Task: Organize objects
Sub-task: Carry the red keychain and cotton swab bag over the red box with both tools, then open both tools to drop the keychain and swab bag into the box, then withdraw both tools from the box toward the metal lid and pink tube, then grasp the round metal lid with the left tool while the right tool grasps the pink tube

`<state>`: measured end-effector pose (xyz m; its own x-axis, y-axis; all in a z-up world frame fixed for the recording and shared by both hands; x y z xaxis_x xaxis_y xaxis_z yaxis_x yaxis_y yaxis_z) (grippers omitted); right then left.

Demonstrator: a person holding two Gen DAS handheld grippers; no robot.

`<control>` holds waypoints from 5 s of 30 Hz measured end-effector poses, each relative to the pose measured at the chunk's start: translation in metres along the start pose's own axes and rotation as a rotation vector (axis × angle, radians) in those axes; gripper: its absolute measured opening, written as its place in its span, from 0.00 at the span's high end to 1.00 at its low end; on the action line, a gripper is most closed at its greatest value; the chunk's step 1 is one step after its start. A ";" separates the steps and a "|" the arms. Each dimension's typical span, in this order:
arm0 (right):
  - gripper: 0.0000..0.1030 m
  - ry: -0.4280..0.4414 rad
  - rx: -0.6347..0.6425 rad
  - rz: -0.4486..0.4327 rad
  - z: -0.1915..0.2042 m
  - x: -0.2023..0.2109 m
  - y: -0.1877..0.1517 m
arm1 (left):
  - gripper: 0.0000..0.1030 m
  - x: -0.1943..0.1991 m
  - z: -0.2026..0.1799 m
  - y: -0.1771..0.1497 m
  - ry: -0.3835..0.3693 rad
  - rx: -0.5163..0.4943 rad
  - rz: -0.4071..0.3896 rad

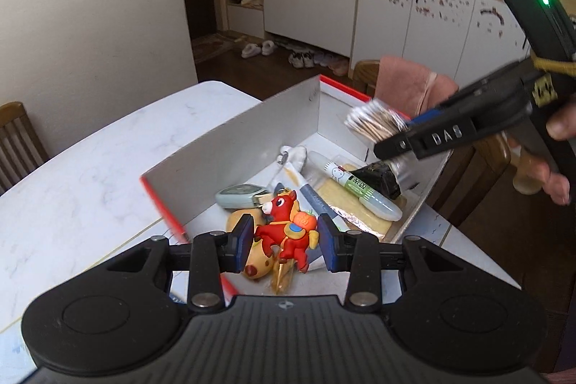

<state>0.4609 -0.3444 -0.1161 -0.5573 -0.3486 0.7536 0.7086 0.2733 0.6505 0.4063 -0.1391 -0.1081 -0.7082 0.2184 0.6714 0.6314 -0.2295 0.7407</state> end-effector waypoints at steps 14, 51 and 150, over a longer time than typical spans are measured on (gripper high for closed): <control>0.65 -0.015 0.009 0.049 -0.009 -0.055 0.020 | 0.64 -0.067 -0.011 -0.003 0.032 -0.080 0.149; 0.38 0.052 0.023 0.067 0.003 -0.054 0.007 | 0.45 -0.088 -0.005 -0.012 -0.027 0.019 0.235; 0.15 0.106 0.278 0.154 0.401 -0.124 -0.081 | 0.01 0.033 0.316 -0.203 0.238 0.213 0.027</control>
<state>0.2997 0.0363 -0.2243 -0.3945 -0.3713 0.8405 0.6276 0.5592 0.5416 0.3540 0.2150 -0.2285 -0.7282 -0.0185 0.6851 0.6853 -0.0227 0.7279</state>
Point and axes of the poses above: each gripper's, at about its wrist camera, not at the fingertips, and x roughly against the way its jaws point, z to its left, y to its top, the point moved 6 cm from there along -x, roughly the way its jaws point, and after that the axes turned 4 degrees about -z, right-handed, at the moved point
